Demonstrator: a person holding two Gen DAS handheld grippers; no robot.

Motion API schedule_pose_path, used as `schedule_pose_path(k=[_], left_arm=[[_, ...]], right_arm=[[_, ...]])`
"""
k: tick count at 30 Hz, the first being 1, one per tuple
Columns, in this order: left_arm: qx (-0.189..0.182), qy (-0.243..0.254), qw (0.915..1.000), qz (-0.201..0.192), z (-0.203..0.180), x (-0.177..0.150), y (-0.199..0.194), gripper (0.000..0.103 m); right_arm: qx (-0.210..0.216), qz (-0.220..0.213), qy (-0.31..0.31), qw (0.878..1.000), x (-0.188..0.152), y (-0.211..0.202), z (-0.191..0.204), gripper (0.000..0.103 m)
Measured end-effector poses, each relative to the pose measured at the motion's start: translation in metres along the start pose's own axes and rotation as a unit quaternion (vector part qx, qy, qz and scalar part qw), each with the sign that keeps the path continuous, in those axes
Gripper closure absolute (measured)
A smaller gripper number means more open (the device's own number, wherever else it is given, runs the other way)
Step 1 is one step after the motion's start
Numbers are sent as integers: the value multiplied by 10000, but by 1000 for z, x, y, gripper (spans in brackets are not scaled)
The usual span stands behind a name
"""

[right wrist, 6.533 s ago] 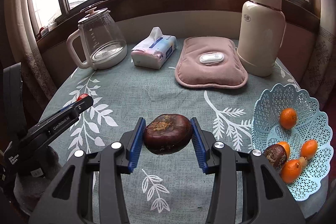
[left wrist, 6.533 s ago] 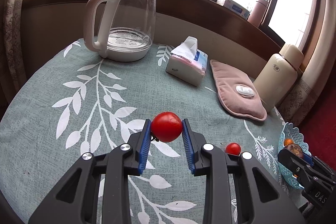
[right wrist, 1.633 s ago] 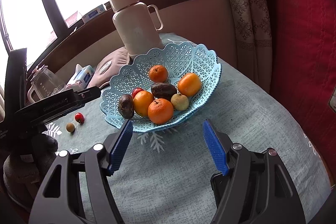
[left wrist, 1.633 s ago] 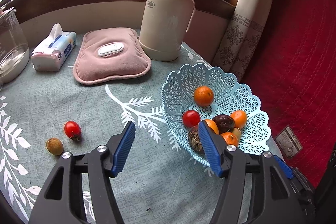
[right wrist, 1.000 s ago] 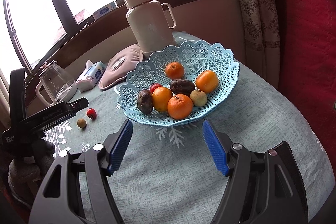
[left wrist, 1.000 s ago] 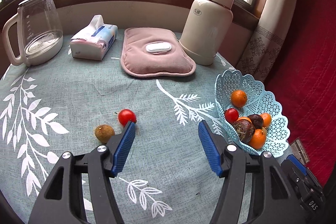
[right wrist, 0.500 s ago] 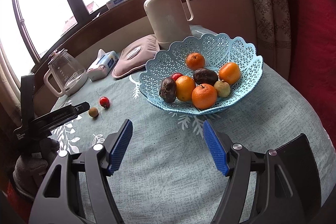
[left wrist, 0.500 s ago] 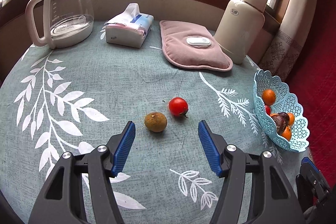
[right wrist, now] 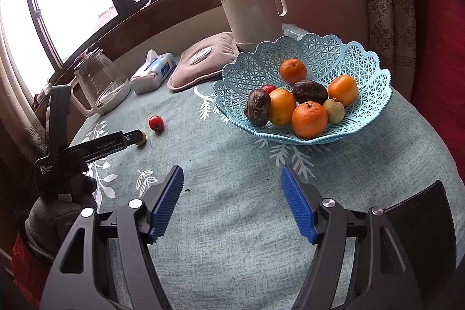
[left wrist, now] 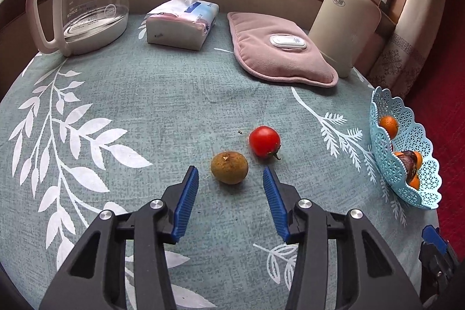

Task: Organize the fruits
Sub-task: 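Grasp the small brown longan with the left gripper and lift it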

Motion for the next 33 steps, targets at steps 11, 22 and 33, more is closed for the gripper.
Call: schedule_pose_path(k=[11,22,33], left_arm=[[-169,-51,9998,13,1,-2,12,74],[117,-170,9986,-480,19,12,-13,74],[545,-489,9936,-855,52,23,-32,74]], right_arm=[[29,153,-145,9998,-6,9,9,32],[138,286,-422,9986,-1,20,31,32],[433,574,-910,9933,6,60,74,32]])
Point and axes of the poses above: each gripper's, at about its wrist camera, not at the fingertips, and y roughly the way its jaws point, z to its left, x to its top, the point moved 8 cm from there along y, roughly the way its jaws point, and after that the axes turned 8 degrees about -z, right-handed, at the moved point
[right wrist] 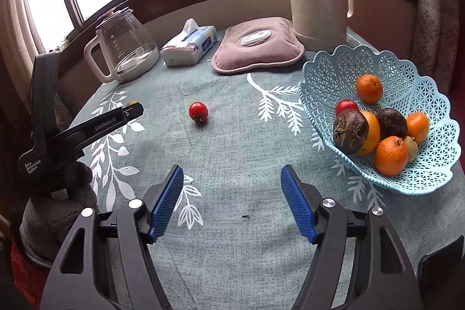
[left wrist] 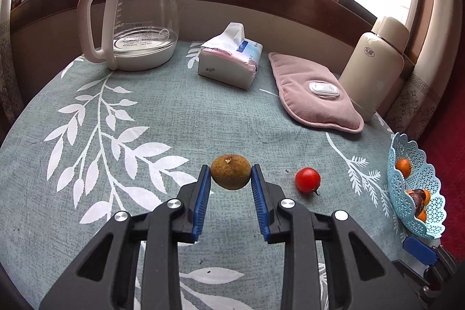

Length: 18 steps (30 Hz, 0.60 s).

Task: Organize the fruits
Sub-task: 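Grasp the small brown longan with the left gripper and lift it, then grasp the last red cherry tomato with the right gripper while the left holds the longan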

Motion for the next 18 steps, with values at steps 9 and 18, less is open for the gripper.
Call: schedule_pose_path(k=[9,18], left_arm=[[115,-162,9998,-3,10,1,1,74],[175,-304,9994,59,14,-2,3,74]], right_arm=[[19,153,-186,9997,16,38,16,32],[97,200,-589,9980,33,73,37,32]])
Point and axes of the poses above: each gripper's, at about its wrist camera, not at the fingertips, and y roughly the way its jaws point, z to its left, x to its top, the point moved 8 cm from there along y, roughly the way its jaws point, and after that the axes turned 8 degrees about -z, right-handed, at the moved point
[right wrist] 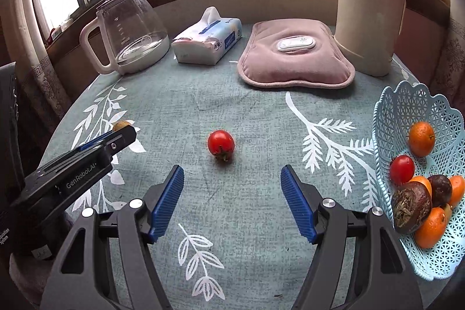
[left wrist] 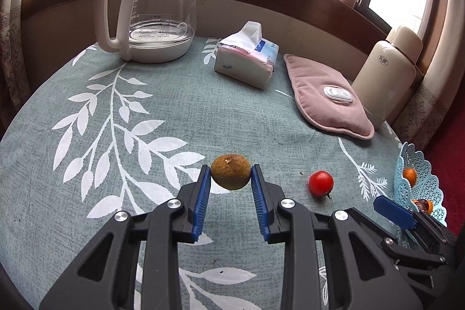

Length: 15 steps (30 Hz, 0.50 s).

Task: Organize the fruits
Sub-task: 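Grasp the last red cherry tomato with the right gripper while the left holds the longan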

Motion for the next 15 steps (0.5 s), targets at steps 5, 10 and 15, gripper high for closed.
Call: schedule_pose_path(k=[5,10,15], left_arm=[[-1,-21,10000,70,-2,-4,2,74],[67,-101,9999,78,3,-4,4,74],[104,-182,9997,119,9,-5,5,74]], right_arm=[[-90,97,-122,9998,6,22,3,40],[-134,161,-254,9995,10,33,6,50],[-83,280,-371,9989,10,45,13,61]])
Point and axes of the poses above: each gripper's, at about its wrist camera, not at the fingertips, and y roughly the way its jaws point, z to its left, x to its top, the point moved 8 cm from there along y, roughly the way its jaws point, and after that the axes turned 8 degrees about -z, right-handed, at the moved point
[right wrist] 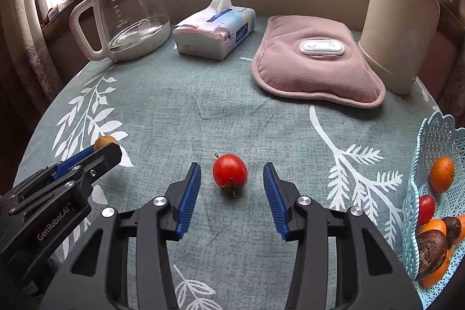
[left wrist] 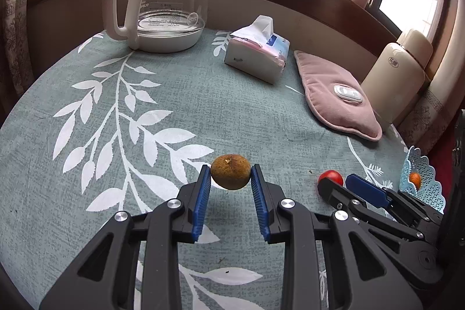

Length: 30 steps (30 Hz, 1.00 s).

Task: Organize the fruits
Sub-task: 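Grasp the last red cherry tomato with the right gripper while the left holds the longan, then carry the tomato into the blue basket and open the right gripper while the left holds the longan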

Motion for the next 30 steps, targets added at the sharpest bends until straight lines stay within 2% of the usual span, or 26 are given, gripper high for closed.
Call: schedule_pose_path(k=[2,8,17,30], left_arm=[[-1,-2,10000,2,0,0,0,74],[-4,-32,10000,29,1,-1,2,74],[-5,-51,10000,20,2,0,1,74],[-21,-49,10000,7,1,0,0,74]], right_arm=[[-1,51,-37,10000,-1,5,2,67],[-82,126,-23,9999,-4,14,-1,76],[-165,92,29,9998,-10,6,-5,76],[-109,-182,269,9994,-2,-31,-5,76]])
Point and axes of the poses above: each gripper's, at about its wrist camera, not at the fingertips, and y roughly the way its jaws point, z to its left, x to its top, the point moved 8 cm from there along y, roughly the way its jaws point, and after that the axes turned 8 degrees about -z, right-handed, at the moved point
